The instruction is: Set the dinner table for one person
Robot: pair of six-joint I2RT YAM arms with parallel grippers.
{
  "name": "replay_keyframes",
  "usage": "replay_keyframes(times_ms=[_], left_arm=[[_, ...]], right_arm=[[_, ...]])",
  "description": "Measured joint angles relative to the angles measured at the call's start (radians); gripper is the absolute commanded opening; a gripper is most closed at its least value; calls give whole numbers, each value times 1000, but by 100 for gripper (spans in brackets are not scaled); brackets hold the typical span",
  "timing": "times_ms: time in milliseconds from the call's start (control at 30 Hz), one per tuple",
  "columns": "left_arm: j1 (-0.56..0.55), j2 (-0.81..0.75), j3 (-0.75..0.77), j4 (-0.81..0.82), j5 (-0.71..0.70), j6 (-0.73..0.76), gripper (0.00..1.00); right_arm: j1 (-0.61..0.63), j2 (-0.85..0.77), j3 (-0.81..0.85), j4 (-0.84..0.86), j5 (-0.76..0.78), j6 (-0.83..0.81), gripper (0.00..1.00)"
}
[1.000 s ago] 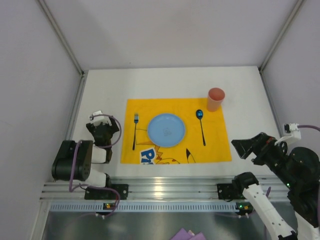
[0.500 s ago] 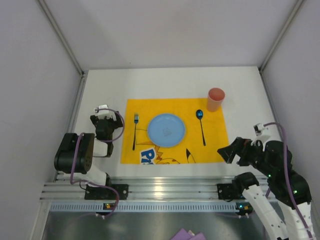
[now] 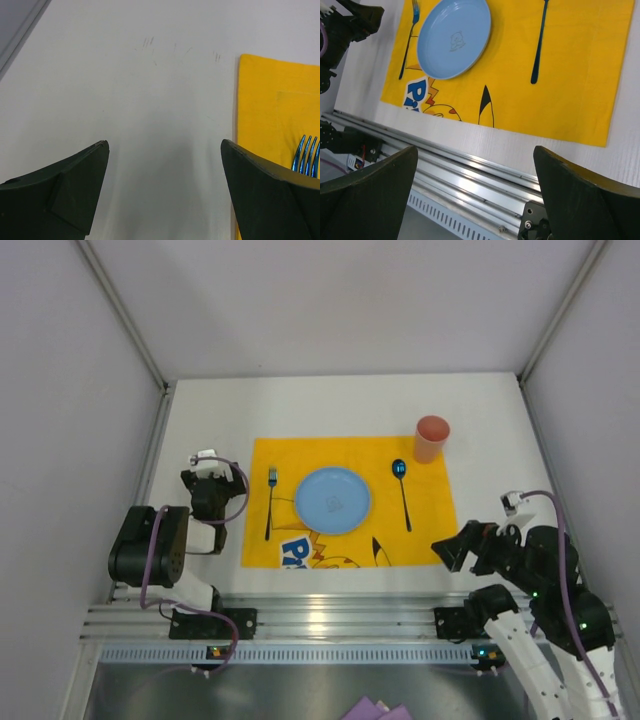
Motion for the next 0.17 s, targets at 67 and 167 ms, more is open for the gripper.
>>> replay_keyframes(times_ms=[67, 167], left_arm=[[0, 0, 0, 0, 0, 0, 98], [0, 0, 0, 0, 1, 1, 99]], right_arm=[[-1, 2, -15, 18, 0, 0, 100], [-2, 16, -47, 54, 8, 1, 100]])
